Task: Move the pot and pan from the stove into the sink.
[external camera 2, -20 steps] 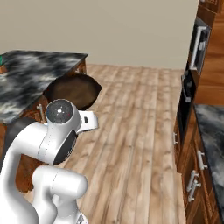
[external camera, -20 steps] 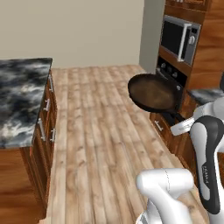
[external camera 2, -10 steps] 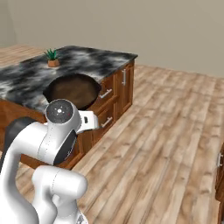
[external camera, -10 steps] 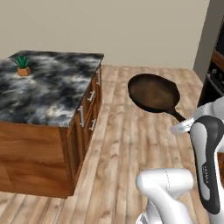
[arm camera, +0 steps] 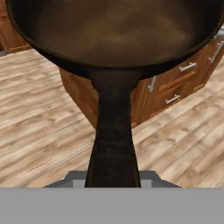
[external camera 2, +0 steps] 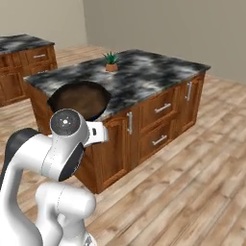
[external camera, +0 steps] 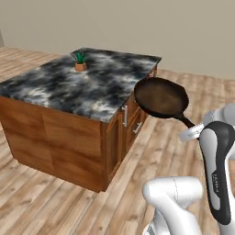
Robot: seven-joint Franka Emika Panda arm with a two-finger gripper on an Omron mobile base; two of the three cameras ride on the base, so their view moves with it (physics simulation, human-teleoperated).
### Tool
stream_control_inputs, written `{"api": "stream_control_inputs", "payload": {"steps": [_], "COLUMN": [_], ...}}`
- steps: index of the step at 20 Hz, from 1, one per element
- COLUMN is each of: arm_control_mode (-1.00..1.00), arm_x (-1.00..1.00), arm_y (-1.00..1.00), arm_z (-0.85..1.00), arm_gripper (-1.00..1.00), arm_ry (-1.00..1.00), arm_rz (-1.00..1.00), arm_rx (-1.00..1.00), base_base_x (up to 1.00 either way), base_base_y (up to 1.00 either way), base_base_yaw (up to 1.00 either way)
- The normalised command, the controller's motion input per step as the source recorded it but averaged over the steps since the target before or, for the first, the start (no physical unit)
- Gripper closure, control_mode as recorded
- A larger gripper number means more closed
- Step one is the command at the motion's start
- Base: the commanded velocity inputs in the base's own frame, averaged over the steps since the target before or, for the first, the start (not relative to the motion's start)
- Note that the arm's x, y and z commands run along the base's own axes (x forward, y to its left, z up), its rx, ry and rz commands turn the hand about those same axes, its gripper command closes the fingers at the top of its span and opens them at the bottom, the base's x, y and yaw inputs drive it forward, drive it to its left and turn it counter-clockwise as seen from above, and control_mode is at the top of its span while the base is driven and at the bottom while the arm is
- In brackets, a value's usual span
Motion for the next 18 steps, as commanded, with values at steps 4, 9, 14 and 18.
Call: {"api": "stream_control_inputs", "payload": {"steps": [4,9,14,18], "arm_control_mode": [1.00,1.00,1.00,1.00], "arm_x": [0.00,0.00,0.00,0.00], "arm_y": [0.00,0.00,0.00,0.00], "arm_z": [0.00,0.00,0.00,0.00], "arm_gripper": [1.00,1.00,1.00,1.00], "arm_ry": [0.00,0.00,0.00,0.00], "arm_rz": [0.00,0.00,0.00,0.00], "arm_rx": [0.00,0.00,0.00,0.00], "base_base_x": [-0.03,-0.04,-0.04,-0.04], "base_base_y": [0.00,0.00,0.00,0.00], "base_base_yaw": [0.50,0.50,0.50,0.50]}}
